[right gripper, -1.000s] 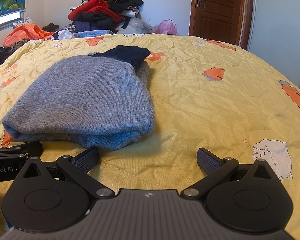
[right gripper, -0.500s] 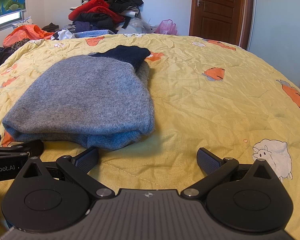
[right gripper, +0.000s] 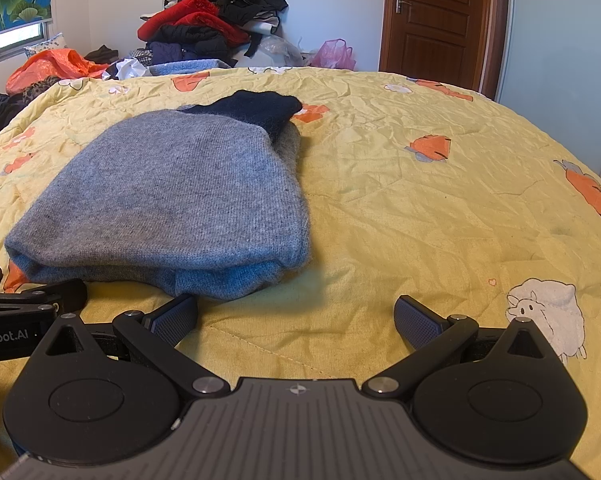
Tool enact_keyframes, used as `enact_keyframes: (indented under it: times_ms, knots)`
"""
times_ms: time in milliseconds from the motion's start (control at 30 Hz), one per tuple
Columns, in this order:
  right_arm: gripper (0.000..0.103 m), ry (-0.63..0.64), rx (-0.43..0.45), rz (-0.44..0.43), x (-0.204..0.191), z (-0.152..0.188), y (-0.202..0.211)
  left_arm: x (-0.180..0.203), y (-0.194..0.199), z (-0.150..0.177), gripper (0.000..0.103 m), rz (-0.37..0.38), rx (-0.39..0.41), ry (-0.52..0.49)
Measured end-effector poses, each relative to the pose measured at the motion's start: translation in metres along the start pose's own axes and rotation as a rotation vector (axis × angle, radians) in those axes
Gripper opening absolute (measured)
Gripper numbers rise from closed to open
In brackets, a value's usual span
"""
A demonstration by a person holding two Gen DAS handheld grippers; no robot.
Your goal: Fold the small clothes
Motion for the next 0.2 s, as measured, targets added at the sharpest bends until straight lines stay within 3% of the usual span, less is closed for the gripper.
enact_keyframes:
  times_ms: [200]
  knots:
    - [0.103, 0.000, 0.000, 0.000, -0.0001, 0.0001, 0.0001, 0.0007, -0.0008, -0.0005, 0.103, -0.037, -0.001, 0.006]
Point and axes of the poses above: each gripper's, at about its wrist camera, not at the fingertips, and y roughly against the way its jaws point, x to its right, z to its underside, the point moved 4 cm from there along -y, roughly the way its jaws point, and after that the axes turned 8 degrees about z, right-handed, at the moved point
